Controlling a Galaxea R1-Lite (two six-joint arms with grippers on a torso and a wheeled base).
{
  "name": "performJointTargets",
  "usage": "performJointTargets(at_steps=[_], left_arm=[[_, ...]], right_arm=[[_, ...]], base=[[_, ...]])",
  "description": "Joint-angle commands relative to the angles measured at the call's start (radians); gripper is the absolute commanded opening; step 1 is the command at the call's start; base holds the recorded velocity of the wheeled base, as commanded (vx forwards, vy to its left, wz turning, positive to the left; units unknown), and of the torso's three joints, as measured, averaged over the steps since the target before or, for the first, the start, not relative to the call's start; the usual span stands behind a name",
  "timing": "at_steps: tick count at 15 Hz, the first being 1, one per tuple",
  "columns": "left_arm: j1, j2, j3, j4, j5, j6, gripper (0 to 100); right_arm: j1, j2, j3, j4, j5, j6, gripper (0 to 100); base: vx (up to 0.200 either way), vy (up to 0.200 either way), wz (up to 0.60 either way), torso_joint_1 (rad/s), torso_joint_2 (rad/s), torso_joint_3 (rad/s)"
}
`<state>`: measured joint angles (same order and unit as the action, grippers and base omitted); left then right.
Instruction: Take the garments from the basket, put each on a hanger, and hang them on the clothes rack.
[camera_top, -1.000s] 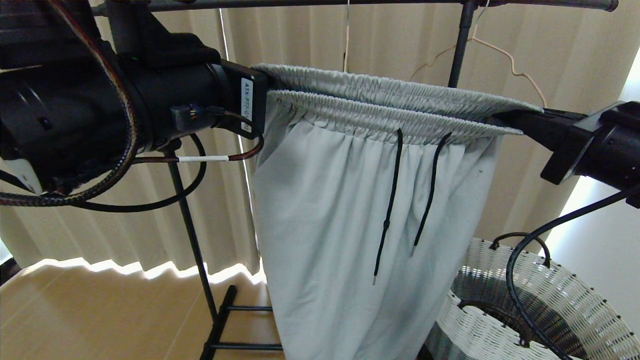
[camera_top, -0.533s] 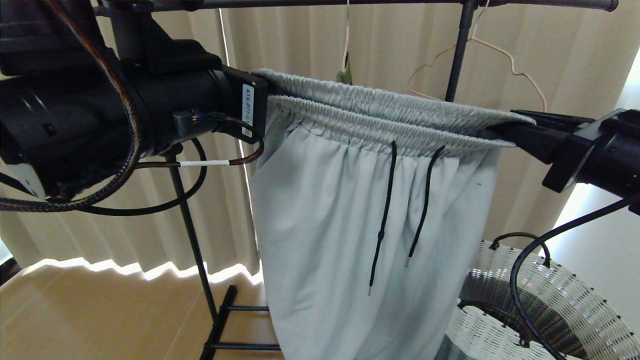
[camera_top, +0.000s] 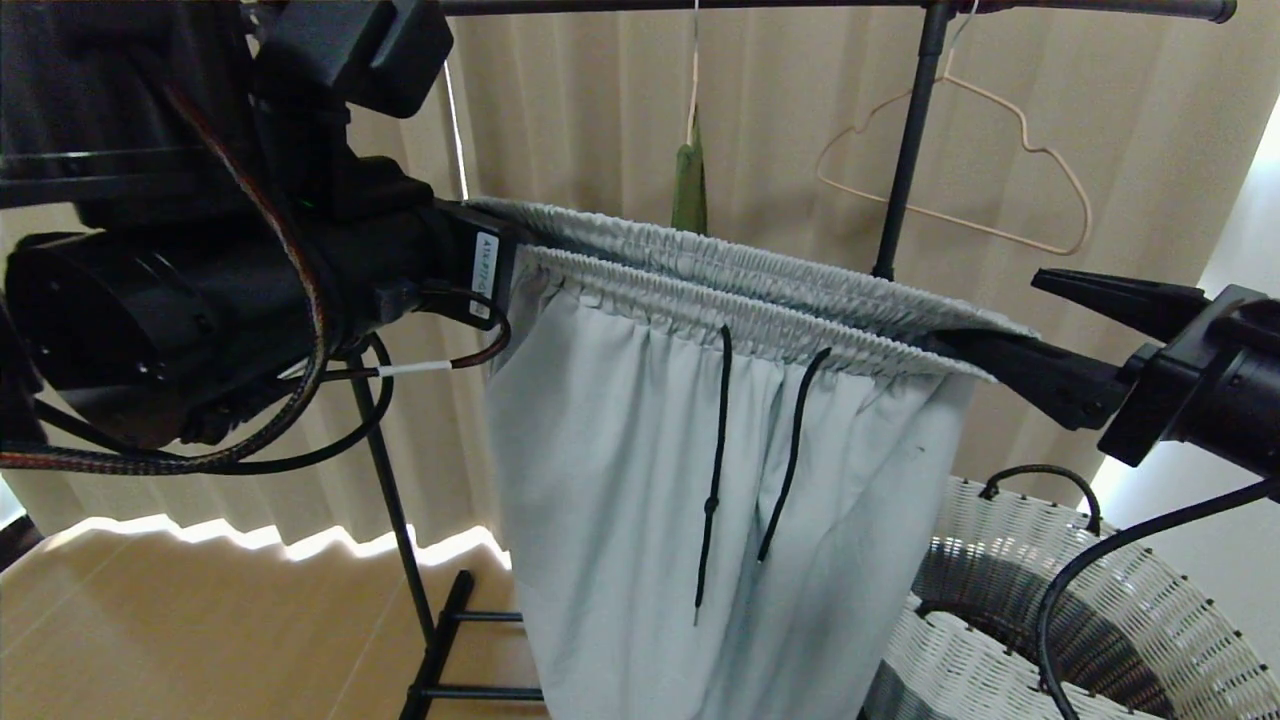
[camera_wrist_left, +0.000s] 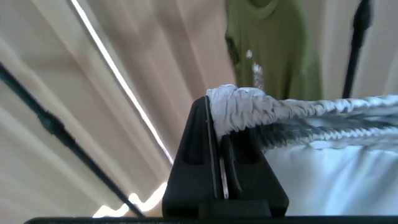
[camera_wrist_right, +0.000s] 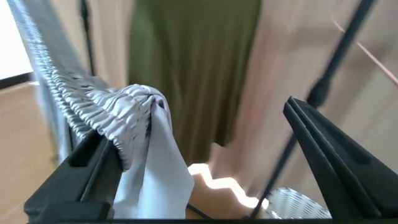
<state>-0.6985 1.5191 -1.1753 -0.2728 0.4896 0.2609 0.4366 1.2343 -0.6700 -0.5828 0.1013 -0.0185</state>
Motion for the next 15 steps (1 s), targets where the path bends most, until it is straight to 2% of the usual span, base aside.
performJointTargets(at_steps=[1,7,12,13,15], left_arm=[[0.005,0.004,0.013,0.000,0.006,-0.002,0],[0.034,0.013,0.066,-0.049,0.014,-0.002,0],[0.040,0.006,0.088,-0.049,0.015,0.000,0],[0.042,-0.002,0.106,-0.048,0.015,0.005,0],[0.062,-0.050,0.161,-0.040,0.015,0.031,0]], right_arm=[[0.001,-0.021,0.006,-0.005,0.021,0.008,100],[0.001,-0.131,0.081,-0.005,0.167,0.022,100],[-0.006,-0.139,0.090,-0.003,0.190,0.017,100],[-0.025,-0.134,0.089,0.008,0.181,0.014,100],[-0.150,-0.121,0.087,0.041,0.163,-0.014,100]], base=[[0.000,0.000,0.00,0.000,0.00,0.000],[0.000,0.000,0.00,0.000,0.00,0.000],[0.000,0.000,0.00,0.000,0.00,0.000],[0.000,0.000,0.00,0.000,0.00,0.000],[0.000,0.000,0.00,0.000,0.00,0.000]])
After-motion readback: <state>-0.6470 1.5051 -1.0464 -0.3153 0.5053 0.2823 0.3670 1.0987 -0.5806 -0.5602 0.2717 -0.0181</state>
